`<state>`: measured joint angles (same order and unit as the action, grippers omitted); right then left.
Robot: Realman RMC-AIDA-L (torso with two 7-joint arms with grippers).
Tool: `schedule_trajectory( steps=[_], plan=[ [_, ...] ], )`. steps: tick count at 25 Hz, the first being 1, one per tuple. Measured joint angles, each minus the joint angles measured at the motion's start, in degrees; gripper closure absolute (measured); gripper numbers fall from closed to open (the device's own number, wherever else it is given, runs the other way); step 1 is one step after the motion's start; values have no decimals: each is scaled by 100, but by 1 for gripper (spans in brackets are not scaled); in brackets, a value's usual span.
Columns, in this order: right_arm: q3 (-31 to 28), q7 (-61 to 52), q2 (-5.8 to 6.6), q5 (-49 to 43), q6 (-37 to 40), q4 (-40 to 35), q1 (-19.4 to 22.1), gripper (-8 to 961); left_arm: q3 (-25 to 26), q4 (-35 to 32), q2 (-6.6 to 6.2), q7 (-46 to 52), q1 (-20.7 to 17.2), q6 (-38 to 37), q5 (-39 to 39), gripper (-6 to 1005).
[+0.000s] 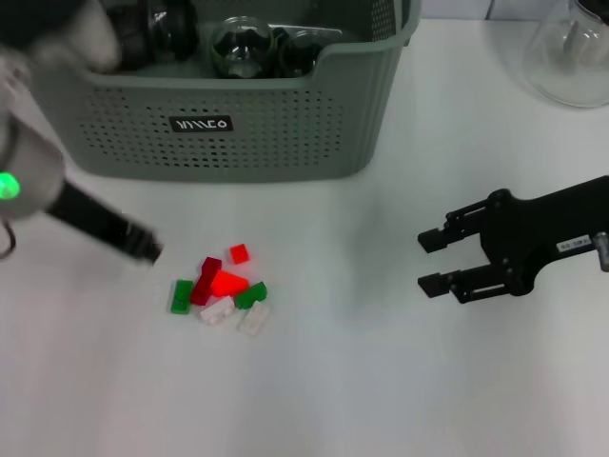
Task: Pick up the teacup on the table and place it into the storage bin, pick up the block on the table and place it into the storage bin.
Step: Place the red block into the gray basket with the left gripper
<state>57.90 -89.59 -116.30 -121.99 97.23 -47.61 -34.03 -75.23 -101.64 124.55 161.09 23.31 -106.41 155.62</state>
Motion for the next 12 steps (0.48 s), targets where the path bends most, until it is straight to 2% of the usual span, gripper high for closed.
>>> schedule_trajectory(
  steps=[3,4,7,9,12],
  plan=[
    [-189,-9,49,0,-1,96,33,357,716,-354,-12,-278,17,28,-1054,814],
    [-274,-16,69,0,-1,169,35,357,1055,-433,-16,-472,64,82,-1618,815],
    [-519,-38,120,1,4,383,43,356,1645,-408,-30,-920,335,384,-2484,815],
    [-663,-73,143,0,37,480,56,355,1807,-258,-67,-1105,573,676,-2563,815],
    [-766,-219,148,15,91,514,69,355,1862,240,-175,-1213,1037,1293,-2157,814]
  ],
)
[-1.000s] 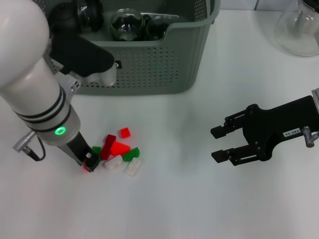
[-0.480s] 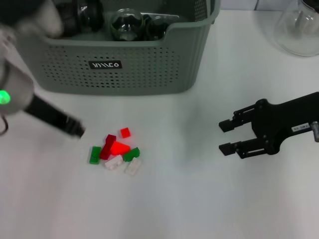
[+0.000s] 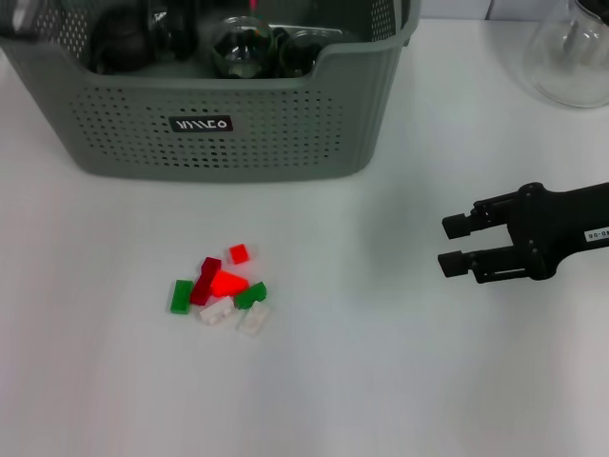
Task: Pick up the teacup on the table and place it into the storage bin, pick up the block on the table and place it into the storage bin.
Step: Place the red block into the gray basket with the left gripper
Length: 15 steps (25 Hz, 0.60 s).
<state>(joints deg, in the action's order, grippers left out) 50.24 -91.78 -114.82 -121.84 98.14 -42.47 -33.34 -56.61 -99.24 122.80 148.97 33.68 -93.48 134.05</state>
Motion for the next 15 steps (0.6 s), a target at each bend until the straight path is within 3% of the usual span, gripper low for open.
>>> schedule_trajectory(
  steps=[9,15],
  plan=[
    [-50,-259,-66,1,-5,11,-4,357,3,2815,-413,99,1728,1605,1835,815],
    [-125,-301,-48,1,-7,11,4,356,-216,3722,-351,320,2332,1857,2908,815]
  ],
)
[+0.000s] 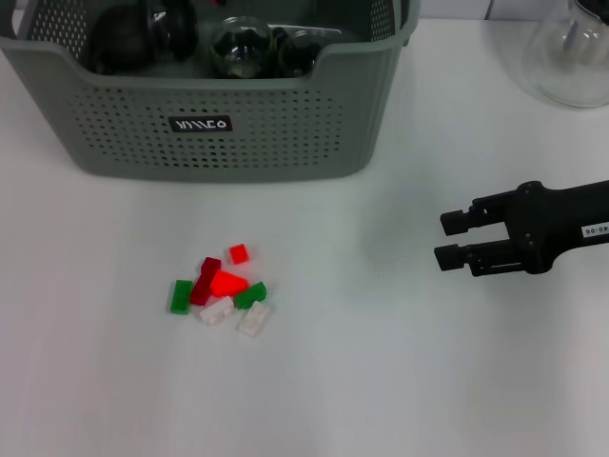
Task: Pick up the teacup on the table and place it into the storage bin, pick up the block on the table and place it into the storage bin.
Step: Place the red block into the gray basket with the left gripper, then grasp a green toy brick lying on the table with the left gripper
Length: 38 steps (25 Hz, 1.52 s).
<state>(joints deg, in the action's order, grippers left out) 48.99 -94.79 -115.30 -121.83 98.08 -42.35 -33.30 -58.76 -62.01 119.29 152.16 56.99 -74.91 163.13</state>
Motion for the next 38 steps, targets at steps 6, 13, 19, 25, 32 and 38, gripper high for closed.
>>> schedule_trajectory(
  steps=[6,13,19,25,32,38],
  plan=[
    [-6,23,13,-11,-17,-1,3,355,-395,41,-19,175,36,-69,53,814],
    [-4,45,17,-16,-25,-1,0,356,-362,51,-14,210,2,-36,53,813],
    [-3,62,16,-17,-26,-1,-1,356,-333,-161,17,211,-103,30,56,671],
    [-3,111,10,-16,-25,-1,6,357,-164,-1117,151,198,-532,-37,-52,369],
    [-3,216,12,-16,-25,-2,7,356,542,-2911,242,-389,-1718,-699,-2183,310],
    [-5,238,13,8,-25,-2,8,355,1261,-3341,232,-2257,-2924,-1917,-5644,277]
  ],
)
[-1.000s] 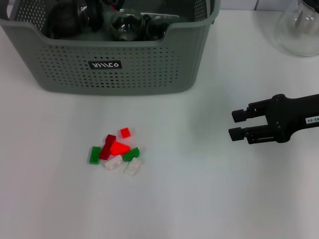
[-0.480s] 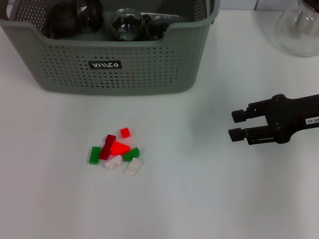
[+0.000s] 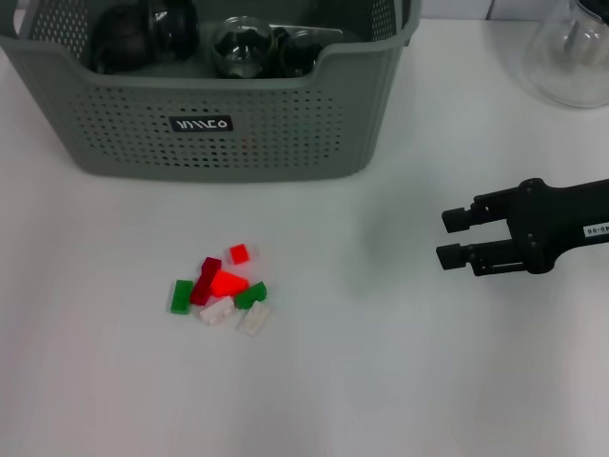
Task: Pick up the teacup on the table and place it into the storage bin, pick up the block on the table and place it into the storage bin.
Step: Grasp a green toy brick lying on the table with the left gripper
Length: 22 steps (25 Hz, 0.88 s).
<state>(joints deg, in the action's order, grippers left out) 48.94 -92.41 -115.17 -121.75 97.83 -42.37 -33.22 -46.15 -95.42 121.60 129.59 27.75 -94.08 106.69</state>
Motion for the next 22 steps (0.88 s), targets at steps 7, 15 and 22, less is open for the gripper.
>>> schedule_trajectory(
  steps=[7,15,22],
  plan=[
    [-78,-27,-39,11,-13,1,-18,357,-5,60,218,-1895,-823,-1805,-527,280],
    [-113,-65,-49,-12,-69,198,-116,355,-1285,125,252,-1905,-662,-1769,2399,282],
    [-113,-74,-62,-23,-139,336,-139,356,-2717,859,264,-1312,217,-1314,4787,278]
  ],
)
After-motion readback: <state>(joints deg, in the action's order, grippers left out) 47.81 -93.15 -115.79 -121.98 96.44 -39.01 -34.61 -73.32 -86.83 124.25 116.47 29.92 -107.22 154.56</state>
